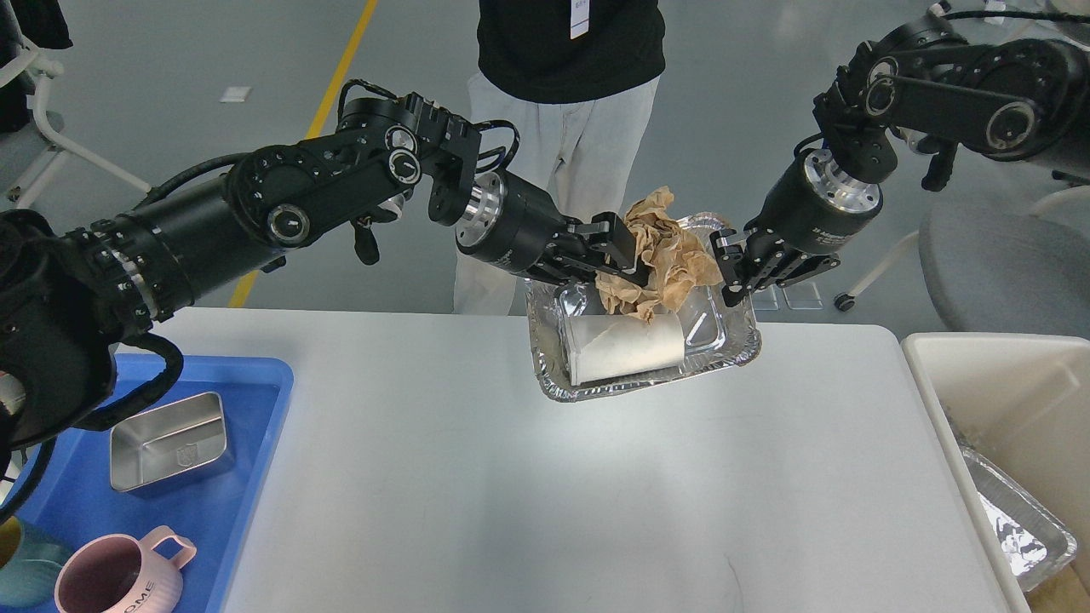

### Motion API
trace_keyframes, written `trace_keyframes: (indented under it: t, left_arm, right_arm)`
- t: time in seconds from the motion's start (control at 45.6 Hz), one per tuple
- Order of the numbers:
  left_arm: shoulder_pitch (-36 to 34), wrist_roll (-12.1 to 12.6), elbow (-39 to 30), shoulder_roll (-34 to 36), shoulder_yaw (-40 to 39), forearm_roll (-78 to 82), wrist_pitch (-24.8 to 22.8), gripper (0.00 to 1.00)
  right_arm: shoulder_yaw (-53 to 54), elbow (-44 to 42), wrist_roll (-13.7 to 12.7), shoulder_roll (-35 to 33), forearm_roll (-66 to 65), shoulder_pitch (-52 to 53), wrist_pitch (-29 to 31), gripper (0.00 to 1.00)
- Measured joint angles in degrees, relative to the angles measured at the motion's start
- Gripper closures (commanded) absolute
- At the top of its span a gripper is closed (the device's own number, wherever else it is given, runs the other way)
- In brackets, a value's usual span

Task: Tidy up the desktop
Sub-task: 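Lower the crumpled paper into the foil tray and release it, then carry the foil tray with the right gripper into the beige bin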

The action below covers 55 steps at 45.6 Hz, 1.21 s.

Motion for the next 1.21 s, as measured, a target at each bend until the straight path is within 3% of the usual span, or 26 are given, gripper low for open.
trace_keyframes:
  t: [0.11,0.263,0.636,1.205]
  left_arm:
    - [-0.08,0.00,0.04,-0.38,0.00,0.00,0.98,0.18]
    - [-0.08,-0.05,0.05,-0.48,0.00,-0.37,3.02,0.08]
    - [-0.86,-0.40,0.03,-0.02,-0.67,-1.19,3.37,0.04]
    - [-1.89,-1.16,0.04,2.12,-4.03,-1.92,3.30,0.04]
  right_arm:
    - [-0.02,-0.01,0.00,-0.21,0.00,0.00,0.00,1.00]
    - [-0.11,-0.14,0.00,-0.30,0.03,-0.01,0.00,1.00]
    - [-0.20,-1.74,0.00,-1.91,0.33,-1.42,0.00,1.00]
    - [0.95,-10.34,-0.06,-14.15,0.03,-13.11,0.00,1.00]
